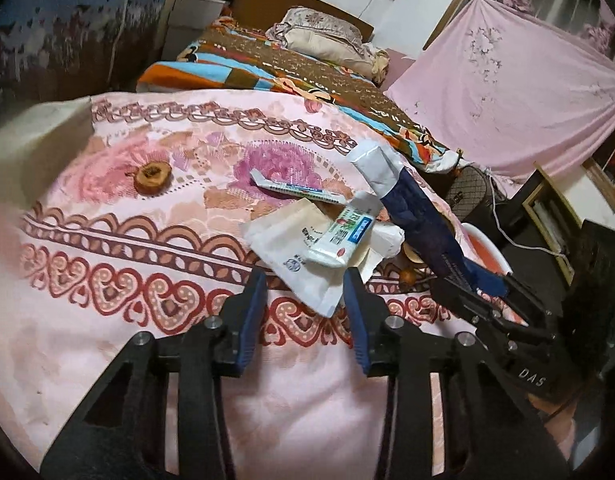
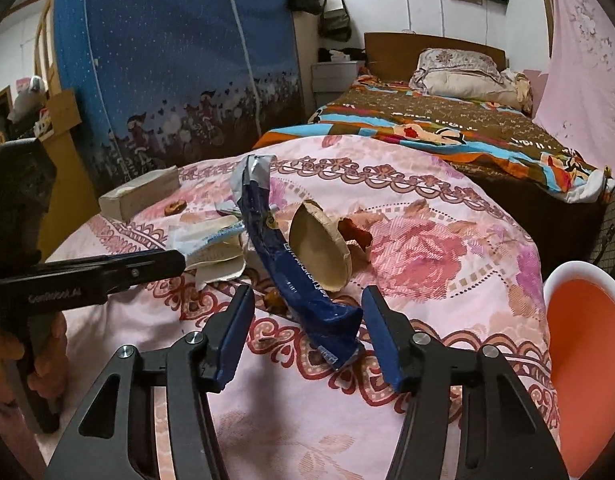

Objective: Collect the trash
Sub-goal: 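Grasp the dark blue wrapper with the right tool while the left tool grasps a white strip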

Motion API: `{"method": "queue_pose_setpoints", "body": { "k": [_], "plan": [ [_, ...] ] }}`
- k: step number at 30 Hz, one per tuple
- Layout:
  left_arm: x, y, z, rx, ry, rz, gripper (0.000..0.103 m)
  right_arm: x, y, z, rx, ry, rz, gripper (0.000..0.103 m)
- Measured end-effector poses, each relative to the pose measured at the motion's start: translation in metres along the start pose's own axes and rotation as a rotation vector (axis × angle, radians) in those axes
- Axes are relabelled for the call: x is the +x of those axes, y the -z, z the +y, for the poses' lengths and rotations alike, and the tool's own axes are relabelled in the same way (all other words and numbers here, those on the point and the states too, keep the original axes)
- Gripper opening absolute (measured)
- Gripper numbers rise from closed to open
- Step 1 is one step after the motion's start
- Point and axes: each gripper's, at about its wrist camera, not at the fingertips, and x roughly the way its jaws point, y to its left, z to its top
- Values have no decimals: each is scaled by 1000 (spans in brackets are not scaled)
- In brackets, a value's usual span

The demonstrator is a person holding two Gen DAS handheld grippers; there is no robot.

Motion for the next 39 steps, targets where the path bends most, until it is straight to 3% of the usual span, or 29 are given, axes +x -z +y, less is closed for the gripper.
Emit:
{"method": "queue_pose_setpoints", "body": {
  "k": [4, 6, 13, 26, 34, 39],
  "plan": [
    [3, -1, 1, -28, 25, 6, 7, 2, 0, -1, 8, -7, 4, 34],
    [4, -1, 1, -39, 20, 8, 0, 2, 1, -2, 15, -13, 6, 33],
    [-3, 1, 5, -54, 29, -36, 0, 0, 1, -2, 15, -10, -8, 23],
    [-38, 8, -6, 2, 1, -240, 0, -18, 2, 7, -44, -5, -118, 21],
    [-61, 16, -42, 185, -67, -390, 0, -34, 3, 8, -46, 11, -216, 21],
    [-74, 19, -65, 275, -85, -492, 0, -54, 5, 5, -34, 47, -331, 21]
  ]
}}
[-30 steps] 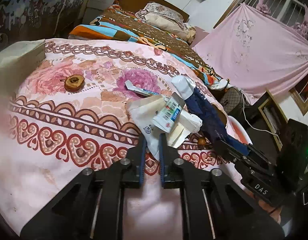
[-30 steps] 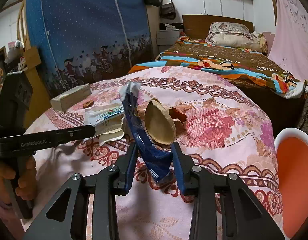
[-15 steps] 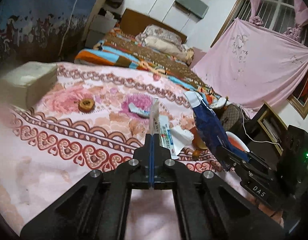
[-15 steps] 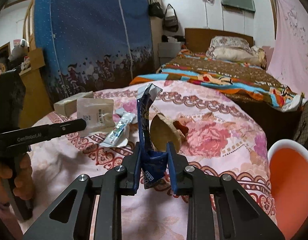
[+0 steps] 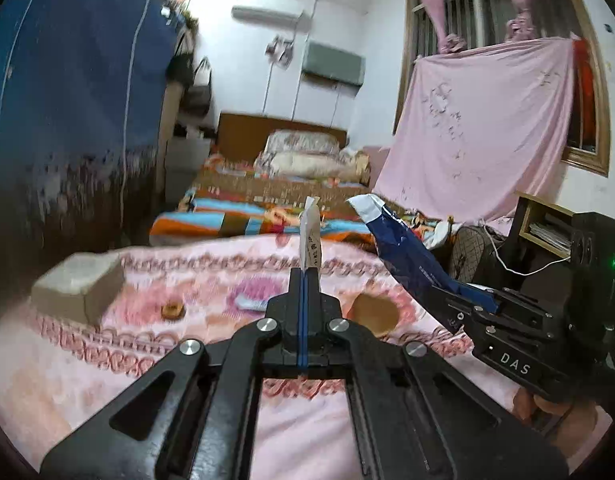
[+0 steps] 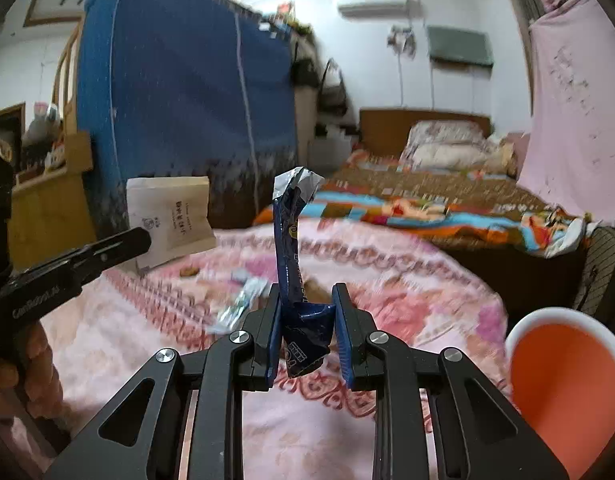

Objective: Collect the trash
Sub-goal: 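Grasp the dark blue wrapper with the right tool while the left tool grasps a white strip, then carry both items over the orange bucket and open both tools to drop them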

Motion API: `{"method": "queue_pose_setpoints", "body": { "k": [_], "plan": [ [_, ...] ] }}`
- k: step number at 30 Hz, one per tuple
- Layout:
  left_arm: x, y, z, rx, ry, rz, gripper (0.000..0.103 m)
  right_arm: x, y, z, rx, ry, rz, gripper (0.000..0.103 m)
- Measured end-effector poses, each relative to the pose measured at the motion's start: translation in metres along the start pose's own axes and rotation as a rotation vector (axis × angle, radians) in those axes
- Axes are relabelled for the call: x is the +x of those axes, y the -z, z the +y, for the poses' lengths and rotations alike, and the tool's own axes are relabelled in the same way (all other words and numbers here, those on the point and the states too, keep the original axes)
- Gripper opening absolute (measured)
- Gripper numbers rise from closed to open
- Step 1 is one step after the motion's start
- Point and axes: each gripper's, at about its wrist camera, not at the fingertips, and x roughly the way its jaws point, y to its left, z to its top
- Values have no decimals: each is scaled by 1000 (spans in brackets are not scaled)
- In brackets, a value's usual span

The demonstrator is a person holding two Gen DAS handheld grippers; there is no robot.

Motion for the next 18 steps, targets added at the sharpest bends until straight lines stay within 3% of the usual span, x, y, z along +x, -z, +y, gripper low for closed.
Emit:
{"method": "queue_pose_setpoints", "body": {
  "k": [9, 18],
  "plan": [
    [5, -17, -38, 43, 93, -91, 0, -50, -10, -31, 49, 136, -255, 21],
    [19, -28, -91, 101, 227, -117, 0, -81, -11, -68, 134, 257, -363, 21]
  ]
}}
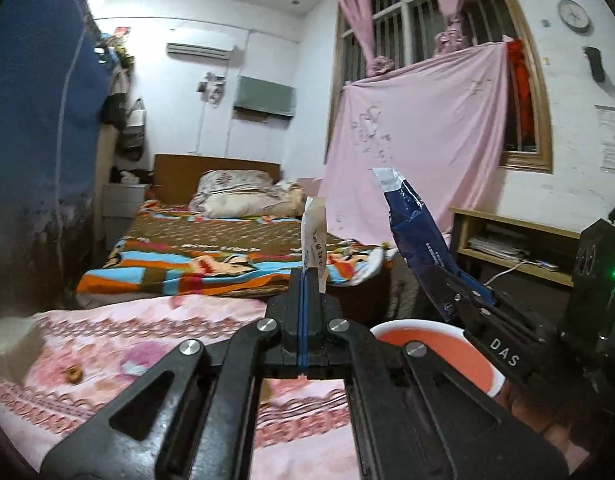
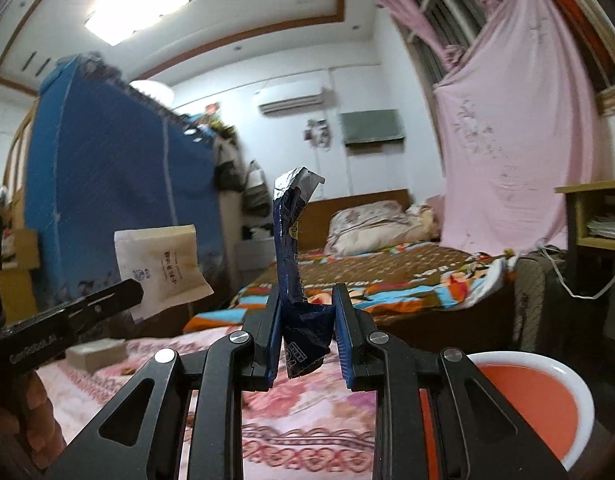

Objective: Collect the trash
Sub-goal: 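Carry both items over the orange bucket and open both tools to drop them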

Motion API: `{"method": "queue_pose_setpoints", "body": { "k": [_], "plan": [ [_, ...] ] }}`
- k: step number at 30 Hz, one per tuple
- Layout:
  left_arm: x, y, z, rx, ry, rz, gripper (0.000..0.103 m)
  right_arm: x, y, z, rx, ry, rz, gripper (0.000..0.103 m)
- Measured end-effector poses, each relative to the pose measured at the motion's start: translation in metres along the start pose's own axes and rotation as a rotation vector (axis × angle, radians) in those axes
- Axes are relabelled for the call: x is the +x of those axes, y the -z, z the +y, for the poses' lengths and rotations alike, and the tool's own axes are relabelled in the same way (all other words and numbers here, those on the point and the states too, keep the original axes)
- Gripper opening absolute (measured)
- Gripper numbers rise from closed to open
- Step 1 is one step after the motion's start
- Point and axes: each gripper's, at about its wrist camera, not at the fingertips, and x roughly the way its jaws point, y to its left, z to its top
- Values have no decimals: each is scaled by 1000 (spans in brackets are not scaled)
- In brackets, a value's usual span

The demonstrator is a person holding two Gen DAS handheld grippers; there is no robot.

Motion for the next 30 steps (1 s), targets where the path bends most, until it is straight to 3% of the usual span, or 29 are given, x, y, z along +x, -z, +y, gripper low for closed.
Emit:
{"method": "queue_pose_setpoints", "body": {
  "k": [6, 17, 30],
  "plan": [
    [17, 0, -24, 18, 76, 20, 0, -10, -2, -26, 50, 88, -22, 21],
    [53, 4, -61, 12, 181, 107, 0, -15, 2, -68, 154, 224, 24, 22],
    [96, 18, -85, -41, 269, 292, 0, -13, 14, -90, 214, 331, 119, 25]
  ]
}}
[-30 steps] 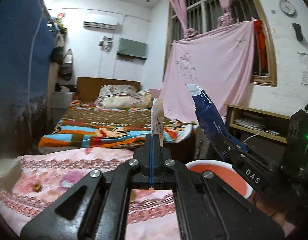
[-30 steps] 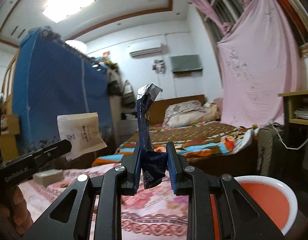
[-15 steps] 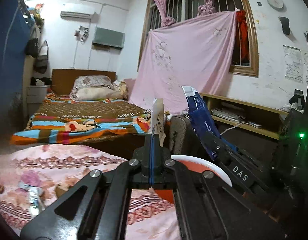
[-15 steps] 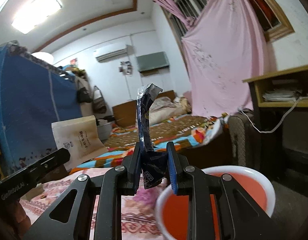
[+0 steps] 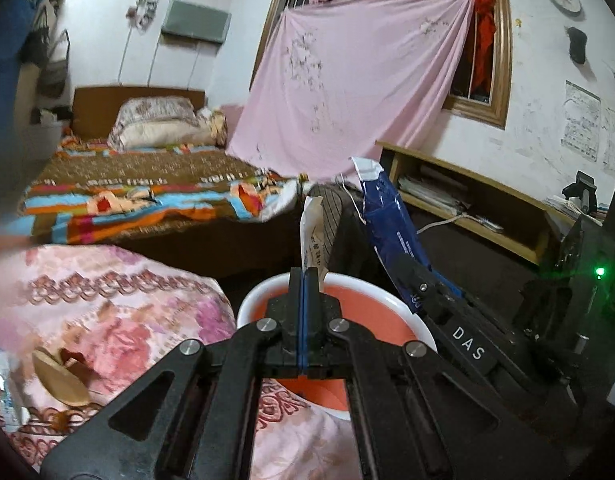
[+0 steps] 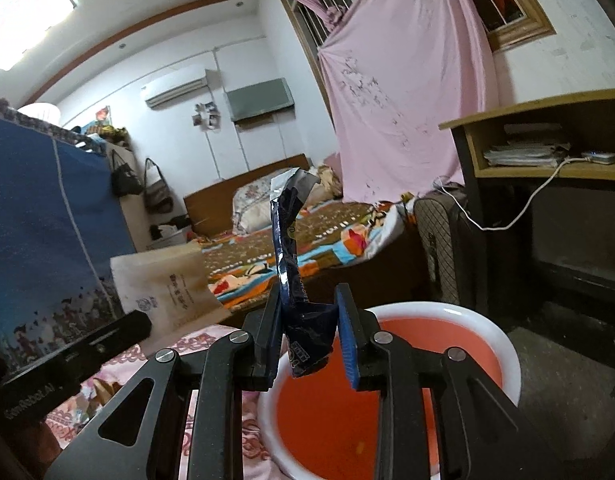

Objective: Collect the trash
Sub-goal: 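Carry both items over the orange bucket and open both tools to drop them, then move both tools back over the remaining trash on the bed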

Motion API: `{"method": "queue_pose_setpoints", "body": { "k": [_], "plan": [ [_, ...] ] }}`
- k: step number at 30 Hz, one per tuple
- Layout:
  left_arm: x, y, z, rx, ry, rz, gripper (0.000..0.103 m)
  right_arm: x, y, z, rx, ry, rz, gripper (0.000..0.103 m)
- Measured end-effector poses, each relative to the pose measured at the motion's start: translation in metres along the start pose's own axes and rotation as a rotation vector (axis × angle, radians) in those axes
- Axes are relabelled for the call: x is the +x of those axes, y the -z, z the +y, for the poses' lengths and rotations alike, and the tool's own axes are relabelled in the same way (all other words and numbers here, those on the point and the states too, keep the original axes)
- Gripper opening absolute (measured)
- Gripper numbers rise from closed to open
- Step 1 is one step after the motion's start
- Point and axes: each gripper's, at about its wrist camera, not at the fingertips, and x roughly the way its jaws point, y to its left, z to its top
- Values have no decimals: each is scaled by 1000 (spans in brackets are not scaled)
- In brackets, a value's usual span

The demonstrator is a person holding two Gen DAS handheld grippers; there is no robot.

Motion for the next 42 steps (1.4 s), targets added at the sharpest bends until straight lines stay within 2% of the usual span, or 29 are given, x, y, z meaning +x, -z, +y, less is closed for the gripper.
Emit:
{"method": "queue_pose_setpoints", "body": {
  "k": [4, 10, 13, 20, 28, 33, 42],
  "plan": [
    [14, 4, 1, -15, 17, 75, 0, 5, 2, 0, -3, 24, 33, 26],
    [23, 9, 4, -53, 25, 125, 0, 12, 3, -2, -3, 47, 74, 30],
    [21, 10, 6, -65, 14, 126, 0, 13, 4, -5, 7, 50, 82, 37],
    [10, 8, 20, -103, -41, 93, 0, 12, 3, -1, -2, 38, 69, 41],
    [-8, 3, 34, -116, -119, 31, 12, 8, 0, 5, -16, 11, 32, 45],
    [-21, 3, 44, -121, -170, -6, 25, 7, -1, 14, -39, -9, 13, 45],
    [-49, 5, 67, -150, -268, -66, 41, 7, 0, 34, -78, -60, -17, 48]
  ]
}}
